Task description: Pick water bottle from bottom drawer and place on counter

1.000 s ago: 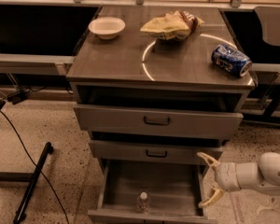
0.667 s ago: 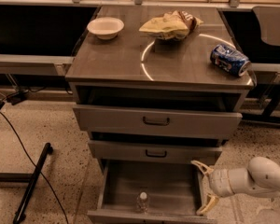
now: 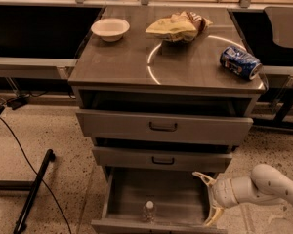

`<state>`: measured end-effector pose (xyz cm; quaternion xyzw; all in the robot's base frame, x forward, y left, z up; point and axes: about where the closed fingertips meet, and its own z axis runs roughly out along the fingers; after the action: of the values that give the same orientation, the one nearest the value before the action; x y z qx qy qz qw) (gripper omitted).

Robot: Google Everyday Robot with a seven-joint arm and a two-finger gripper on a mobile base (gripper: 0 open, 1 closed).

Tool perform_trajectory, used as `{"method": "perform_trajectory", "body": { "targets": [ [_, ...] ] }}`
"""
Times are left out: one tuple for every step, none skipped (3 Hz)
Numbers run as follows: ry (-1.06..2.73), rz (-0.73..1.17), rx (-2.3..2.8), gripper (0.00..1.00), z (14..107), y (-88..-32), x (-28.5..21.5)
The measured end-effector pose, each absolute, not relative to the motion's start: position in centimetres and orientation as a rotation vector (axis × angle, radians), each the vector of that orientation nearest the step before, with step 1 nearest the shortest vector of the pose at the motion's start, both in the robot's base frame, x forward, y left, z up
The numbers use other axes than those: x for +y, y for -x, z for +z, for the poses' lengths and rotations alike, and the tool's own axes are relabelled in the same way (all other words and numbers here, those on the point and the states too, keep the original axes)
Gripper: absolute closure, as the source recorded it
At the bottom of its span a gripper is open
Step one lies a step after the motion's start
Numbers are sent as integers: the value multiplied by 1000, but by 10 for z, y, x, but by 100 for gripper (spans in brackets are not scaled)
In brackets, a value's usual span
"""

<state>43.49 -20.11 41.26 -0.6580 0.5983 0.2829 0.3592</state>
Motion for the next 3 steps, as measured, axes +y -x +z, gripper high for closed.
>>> {"method": "perform_trajectory", "body": {
  "targets": [
    [1679, 775, 1583, 0, 376, -423, -180],
    [1574, 754, 1716, 0, 339, -420, -158],
    [1573, 754, 1716, 0, 339, -420, -158]
  ]
}}
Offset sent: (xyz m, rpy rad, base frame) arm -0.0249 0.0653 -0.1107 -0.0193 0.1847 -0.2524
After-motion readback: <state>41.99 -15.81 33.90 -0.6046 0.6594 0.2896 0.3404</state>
